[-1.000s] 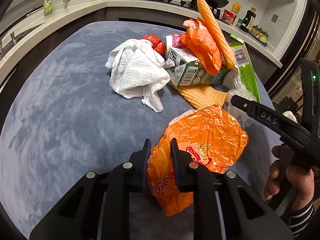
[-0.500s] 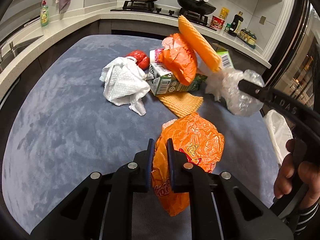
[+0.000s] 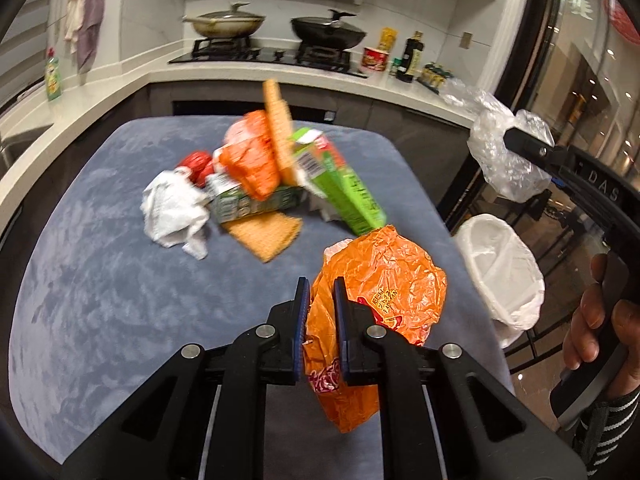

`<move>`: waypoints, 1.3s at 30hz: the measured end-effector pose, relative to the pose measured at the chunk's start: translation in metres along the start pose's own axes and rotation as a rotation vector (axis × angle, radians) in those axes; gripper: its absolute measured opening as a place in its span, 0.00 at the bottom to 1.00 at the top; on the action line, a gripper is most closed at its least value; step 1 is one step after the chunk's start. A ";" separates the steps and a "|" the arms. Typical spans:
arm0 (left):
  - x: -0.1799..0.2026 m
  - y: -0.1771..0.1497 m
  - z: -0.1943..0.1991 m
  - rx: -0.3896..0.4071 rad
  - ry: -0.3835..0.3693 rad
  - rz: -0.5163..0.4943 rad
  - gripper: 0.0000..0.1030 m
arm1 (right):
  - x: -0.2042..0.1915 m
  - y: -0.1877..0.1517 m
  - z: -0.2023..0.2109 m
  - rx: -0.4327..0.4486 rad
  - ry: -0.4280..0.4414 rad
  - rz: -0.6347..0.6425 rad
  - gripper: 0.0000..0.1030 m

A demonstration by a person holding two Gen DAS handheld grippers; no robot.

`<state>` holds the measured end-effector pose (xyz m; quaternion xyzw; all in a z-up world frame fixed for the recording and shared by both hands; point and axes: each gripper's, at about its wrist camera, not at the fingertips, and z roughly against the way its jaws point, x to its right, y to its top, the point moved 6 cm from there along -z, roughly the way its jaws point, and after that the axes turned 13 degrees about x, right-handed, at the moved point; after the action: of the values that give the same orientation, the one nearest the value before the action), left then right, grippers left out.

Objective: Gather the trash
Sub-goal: 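Carry both bags over the white trash bin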

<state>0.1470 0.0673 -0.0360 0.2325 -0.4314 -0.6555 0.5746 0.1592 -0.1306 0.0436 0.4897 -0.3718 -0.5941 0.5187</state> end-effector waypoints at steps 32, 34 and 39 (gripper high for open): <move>0.269 0.019 -0.099 0.002 -0.325 -0.256 0.12 | 0.256 -0.068 0.042 -0.114 -0.442 -0.187 0.30; 0.272 0.019 -0.103 -0.001 -0.322 -0.256 0.12 | 0.258 -0.068 0.040 -0.116 -0.442 -0.188 0.30; 0.278 0.021 -0.108 -0.005 -0.317 -0.255 0.12 | 0.260 -0.069 0.038 -0.115 -0.449 -0.191 0.30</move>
<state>0.1805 -0.2296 -0.0219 0.1775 -0.4819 -0.7524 0.4124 0.1096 -0.3751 -0.0639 0.3482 -0.3955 -0.7542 0.3918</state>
